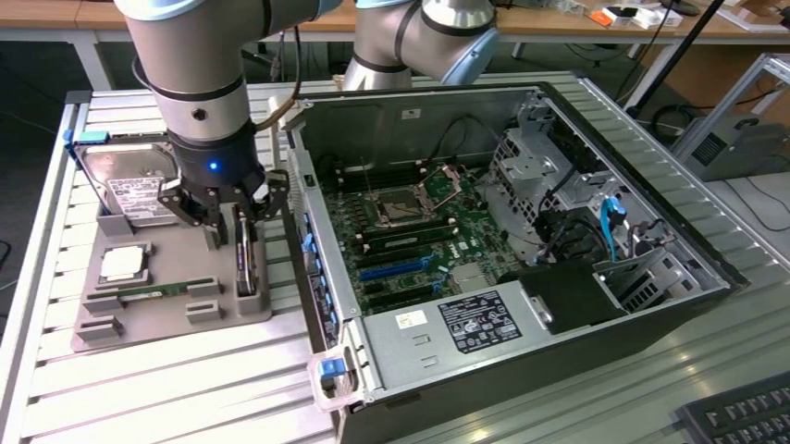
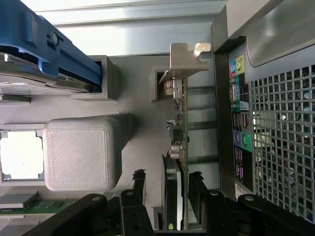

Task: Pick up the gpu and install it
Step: 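Pick up the gpu and move the gpu toward the slot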

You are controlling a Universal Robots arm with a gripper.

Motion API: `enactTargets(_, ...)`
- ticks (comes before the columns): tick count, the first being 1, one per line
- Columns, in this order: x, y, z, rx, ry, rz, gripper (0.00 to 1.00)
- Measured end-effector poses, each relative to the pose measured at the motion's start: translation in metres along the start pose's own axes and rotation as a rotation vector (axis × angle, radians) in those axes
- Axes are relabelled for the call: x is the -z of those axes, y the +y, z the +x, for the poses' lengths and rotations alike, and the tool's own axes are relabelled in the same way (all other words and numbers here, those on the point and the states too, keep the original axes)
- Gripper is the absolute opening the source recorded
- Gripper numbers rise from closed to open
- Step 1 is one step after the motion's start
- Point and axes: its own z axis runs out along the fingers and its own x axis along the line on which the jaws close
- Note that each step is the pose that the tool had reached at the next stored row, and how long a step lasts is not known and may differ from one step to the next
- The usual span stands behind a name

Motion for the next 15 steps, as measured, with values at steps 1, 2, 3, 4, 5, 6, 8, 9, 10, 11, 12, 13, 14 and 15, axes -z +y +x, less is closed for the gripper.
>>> enactTargets(1,0.0000,0.0000,0.0000,0.000,0.0000,0.0000,0.47)
enactTargets(2,0.0000,0.0000,0.0000,0.000,0.0000,0.0000,0.40)
enactTargets(3,0.0000,0.0000,0.0000,0.000,-0.0001,0.0000,0.34)
enactTargets(4,0.0000,0.0000,0.0000,0.000,0.0000,0.0000,0.34)
enactTargets(5,0.0000,0.0000,0.0000,0.000,-0.0001,0.0000,0.28)
enactTargets(6,0.0000,0.0000,0.0000,0.000,0.0000,0.0000,0.27)
enactTargets(8,0.0000,0.0000,0.0000,0.000,-0.0001,0.0000,0.27)
enactTargets(9,0.0000,0.0000,0.0000,0.000,-0.0001,-0.0001,0.27)
enactTargets(10,0.0000,0.0000,0.0000,0.000,0.0000,0.0000,0.27)
enactTargets(11,0.0000,0.0000,0.0000,0.000,0.0000,0.0000,0.27)
enactTargets(12,0.0000,0.0000,0.0000,0.000,0.0000,0.0000,0.27)
enactTargets(13,0.0000,0.0000,0.0000,0.000,0.0000,0.0000,0.27)
enactTargets(14,0.0000,0.0000,0.0000,0.000,0.0000,0.0000,0.27)
enactTargets(15,0.0000,0.0000,0.0000,0.000,0.0000,0.0000,0.27)
